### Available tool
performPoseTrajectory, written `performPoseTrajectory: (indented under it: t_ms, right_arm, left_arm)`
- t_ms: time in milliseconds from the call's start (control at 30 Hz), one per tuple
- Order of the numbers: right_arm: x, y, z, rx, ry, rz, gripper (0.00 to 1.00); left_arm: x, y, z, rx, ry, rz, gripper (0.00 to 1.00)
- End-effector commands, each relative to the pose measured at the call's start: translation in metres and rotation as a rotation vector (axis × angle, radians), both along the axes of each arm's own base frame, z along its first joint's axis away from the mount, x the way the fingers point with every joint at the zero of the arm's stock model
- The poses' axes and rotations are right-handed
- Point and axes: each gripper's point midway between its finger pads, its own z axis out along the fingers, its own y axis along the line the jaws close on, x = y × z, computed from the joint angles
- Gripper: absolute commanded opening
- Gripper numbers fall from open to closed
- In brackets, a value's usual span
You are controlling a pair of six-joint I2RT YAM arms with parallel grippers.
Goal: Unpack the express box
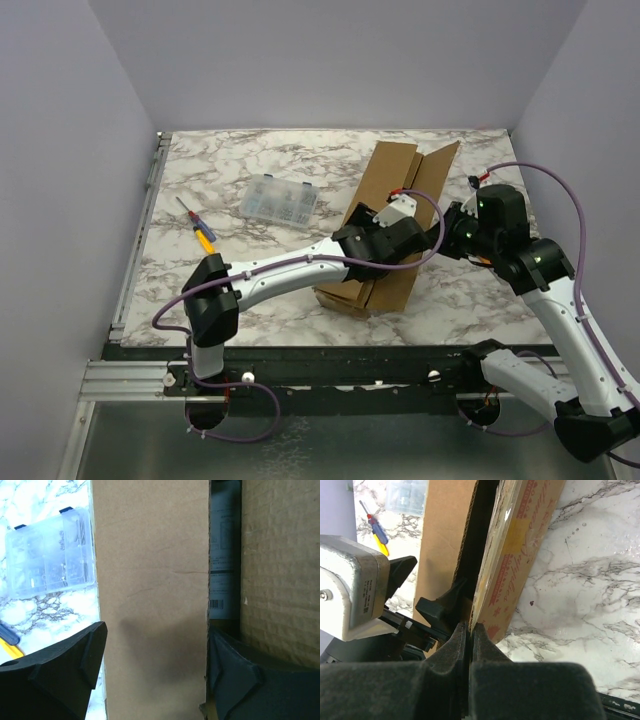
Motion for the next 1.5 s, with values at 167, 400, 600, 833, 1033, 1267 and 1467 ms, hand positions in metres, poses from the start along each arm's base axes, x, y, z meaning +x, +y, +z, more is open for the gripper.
performPoseTrajectory:
  t_ms: [167,400,600,833,1033,1267,1467]
  right_arm:
    - [0.005,-0.013,-0.001,-0.089,-0.060,-0.002,0.00]
    - [0.005,-0.023,-0.012,-0.190,-0.069,0.037,0.00]
    - [0.003,-0.012,-0.032,-0.183,-0.044,0.118,0.00]
    - [0.009,-0.009,-0.067,-0.219,0.001,0.161,0.00]
    - [0.014,-0.042,-0.076,-0.334,0.061,-0.001,0.09]
    - [0.007,-0.032,-0.064,-0.276,0.050,0.038,0.20]
    - [0.008,-0.030,-0.064,-0.277,0.054,0.054,0.36]
  left_arm:
    - [0.013,0.025,0.053,-0.133,-0.067,0.048,0.66]
    - [0.025,0.072,0.051,-0.300,0.024,0.071,0.58]
    - [0.032,0.091,0.028,-0.456,0.158,0.033,0.44]
    - [0.032,0.098,0.021,-0.725,0.293,-0.059,0.25]
    - [0.032,0.098,0.007,-0.849,0.398,-0.103,0.12]
    - [0.031,0.088,-0.008,-0.865,0.463,-0.139,0.31]
    - [0.043,0.086,0.001,-0.852,0.421,-0.150,0.10]
